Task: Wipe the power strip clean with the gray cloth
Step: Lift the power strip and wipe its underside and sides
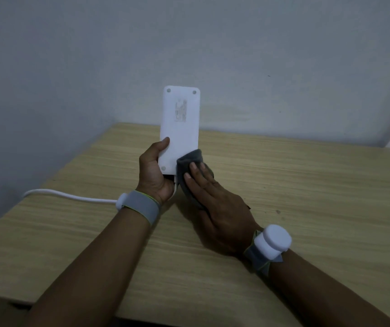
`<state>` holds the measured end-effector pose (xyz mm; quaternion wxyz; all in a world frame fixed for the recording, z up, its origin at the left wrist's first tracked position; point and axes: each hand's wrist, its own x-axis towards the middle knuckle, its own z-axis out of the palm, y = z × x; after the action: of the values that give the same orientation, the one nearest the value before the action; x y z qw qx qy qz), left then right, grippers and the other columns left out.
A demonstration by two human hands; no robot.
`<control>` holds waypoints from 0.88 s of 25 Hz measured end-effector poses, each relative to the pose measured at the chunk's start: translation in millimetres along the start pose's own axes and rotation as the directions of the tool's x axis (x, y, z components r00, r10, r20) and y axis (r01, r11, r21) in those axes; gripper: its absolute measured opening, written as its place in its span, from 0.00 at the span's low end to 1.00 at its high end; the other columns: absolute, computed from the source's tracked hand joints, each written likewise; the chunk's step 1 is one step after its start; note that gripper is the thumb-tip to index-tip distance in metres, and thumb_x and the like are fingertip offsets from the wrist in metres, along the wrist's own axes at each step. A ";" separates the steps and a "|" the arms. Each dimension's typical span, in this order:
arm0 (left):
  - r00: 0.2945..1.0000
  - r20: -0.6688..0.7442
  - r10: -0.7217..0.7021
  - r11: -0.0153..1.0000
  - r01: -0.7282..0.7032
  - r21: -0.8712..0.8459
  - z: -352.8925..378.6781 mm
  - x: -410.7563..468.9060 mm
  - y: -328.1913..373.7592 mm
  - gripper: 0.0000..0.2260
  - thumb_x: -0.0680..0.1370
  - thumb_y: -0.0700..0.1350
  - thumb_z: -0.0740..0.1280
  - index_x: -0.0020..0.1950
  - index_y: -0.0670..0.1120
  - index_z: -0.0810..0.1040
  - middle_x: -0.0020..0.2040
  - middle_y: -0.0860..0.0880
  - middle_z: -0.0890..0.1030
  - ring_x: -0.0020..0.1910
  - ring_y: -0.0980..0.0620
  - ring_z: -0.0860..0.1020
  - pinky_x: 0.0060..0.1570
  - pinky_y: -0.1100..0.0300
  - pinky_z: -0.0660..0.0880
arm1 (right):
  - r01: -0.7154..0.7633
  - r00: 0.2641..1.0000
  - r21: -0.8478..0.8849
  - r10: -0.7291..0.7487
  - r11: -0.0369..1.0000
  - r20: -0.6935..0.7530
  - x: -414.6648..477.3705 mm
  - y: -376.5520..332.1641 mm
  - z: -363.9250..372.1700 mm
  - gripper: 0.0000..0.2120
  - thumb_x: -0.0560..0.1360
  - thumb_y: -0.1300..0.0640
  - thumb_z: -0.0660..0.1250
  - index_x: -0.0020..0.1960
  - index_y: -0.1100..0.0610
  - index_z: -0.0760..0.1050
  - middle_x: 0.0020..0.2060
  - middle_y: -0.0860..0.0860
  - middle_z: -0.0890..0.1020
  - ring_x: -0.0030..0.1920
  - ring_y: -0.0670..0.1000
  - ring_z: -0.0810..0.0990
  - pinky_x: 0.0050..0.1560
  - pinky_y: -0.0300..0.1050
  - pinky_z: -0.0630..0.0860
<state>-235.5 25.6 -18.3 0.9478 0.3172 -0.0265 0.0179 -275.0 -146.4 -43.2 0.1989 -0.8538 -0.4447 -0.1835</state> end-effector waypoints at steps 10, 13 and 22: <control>0.995 0.004 -0.101 0.895 0.089 0.436 -0.6 -2.2 -19.6 0.14 0.66 0.51 0.71 0.45 0.42 0.86 0.41 0.42 0.83 0.35 0.43 0.80 0.28 0.58 0.74 | -0.171 0.876 0.428 0.336 0.887 -0.346 6.2 26.4 -19.5 0.29 0.79 0.59 0.57 0.77 0.58 0.51 0.78 0.53 0.54 0.75 0.40 0.56 0.69 0.26 0.57; 0.992 0.017 -0.126 0.832 0.096 0.547 -0.1 -3.1 -20.6 0.18 0.65 0.55 0.71 0.43 0.41 0.84 0.36 0.40 0.80 0.25 0.43 0.71 0.15 0.65 0.61 | -0.153 0.820 0.490 0.387 0.858 -0.422 8.7 36.7 -27.8 0.29 0.80 0.58 0.56 0.78 0.56 0.49 0.78 0.50 0.52 0.75 0.37 0.56 0.68 0.26 0.59; 1.000 -0.026 -0.011 0.893 0.021 0.449 1.7 -4.5 -18.6 0.21 0.67 0.50 0.70 0.53 0.37 0.78 0.42 0.39 0.80 0.32 0.41 0.78 0.17 0.65 0.68 | -0.147 0.891 0.523 0.342 0.839 -0.299 2.2 21.6 -11.9 0.30 0.80 0.56 0.56 0.78 0.56 0.48 0.78 0.52 0.53 0.77 0.44 0.54 0.72 0.31 0.56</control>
<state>-239.1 9.6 -28.4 0.8495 0.5272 -0.0081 0.0195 -257.5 -162.3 -35.8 0.5119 -0.7741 -0.3139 -0.2004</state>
